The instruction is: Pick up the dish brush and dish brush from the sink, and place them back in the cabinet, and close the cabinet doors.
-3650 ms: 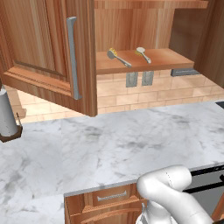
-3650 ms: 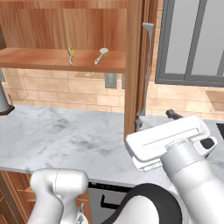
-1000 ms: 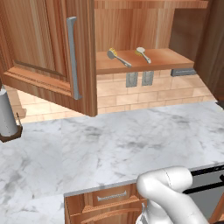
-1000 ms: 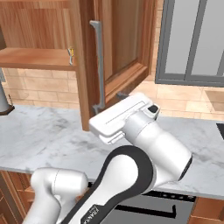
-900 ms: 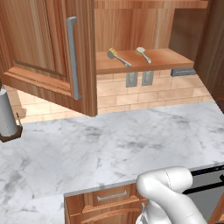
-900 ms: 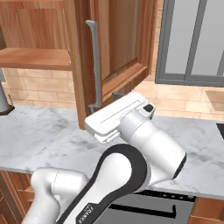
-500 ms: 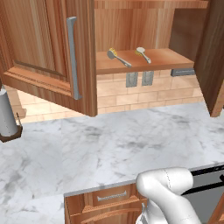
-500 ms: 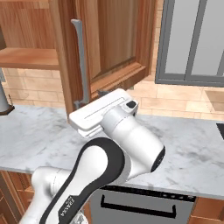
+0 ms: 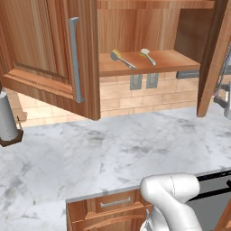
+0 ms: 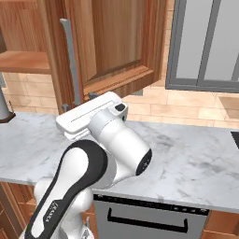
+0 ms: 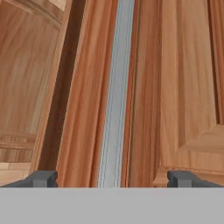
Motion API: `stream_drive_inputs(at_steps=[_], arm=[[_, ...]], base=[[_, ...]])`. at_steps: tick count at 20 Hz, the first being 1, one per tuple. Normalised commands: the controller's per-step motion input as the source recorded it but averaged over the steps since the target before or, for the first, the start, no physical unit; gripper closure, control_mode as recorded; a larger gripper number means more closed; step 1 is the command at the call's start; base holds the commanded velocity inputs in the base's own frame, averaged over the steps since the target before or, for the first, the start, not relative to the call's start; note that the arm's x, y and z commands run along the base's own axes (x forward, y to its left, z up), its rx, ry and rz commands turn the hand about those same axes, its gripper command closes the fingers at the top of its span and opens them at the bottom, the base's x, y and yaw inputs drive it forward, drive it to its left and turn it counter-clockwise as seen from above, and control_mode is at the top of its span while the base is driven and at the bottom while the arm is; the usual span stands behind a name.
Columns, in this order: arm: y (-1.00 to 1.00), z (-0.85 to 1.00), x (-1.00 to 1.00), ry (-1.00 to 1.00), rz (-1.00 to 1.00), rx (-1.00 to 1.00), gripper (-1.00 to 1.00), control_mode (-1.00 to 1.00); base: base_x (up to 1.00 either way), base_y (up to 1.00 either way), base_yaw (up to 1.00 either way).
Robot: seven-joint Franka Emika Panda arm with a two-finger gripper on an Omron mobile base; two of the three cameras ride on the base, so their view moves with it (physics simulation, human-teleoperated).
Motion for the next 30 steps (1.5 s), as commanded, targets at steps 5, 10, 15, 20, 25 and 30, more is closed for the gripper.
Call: stream_drive_inputs(at_steps=[5,10,15,20,25,30], arm=[[0.37,-0.05,0.18,0.00,0.00,0.00,-1.00,-1.00],[0.24,0.00,0.22,0.00,0.00,0.00,-1.00,-1.00],[0.18,0.00,0.26,0.00,0.00,0.00,-1.00,-1.00],[0.16,-0.03,0.33,0.00,0.00,0.00,-1.00,-1.00],[0.19,-0.09,0.33,0.00,0.00,0.00,-1.00,-1.00],[0.20,-0.16,0.28,0.00,0.00,0.00,-1.00,-1.00]], base=[[0.00,0.00,0.00],[0.00,0.00,0.00],[0.00,0.00,0.00],[0.00,0.00,0.00],[0.00,0.00,0.00],[0.00,0.00,0.00]])
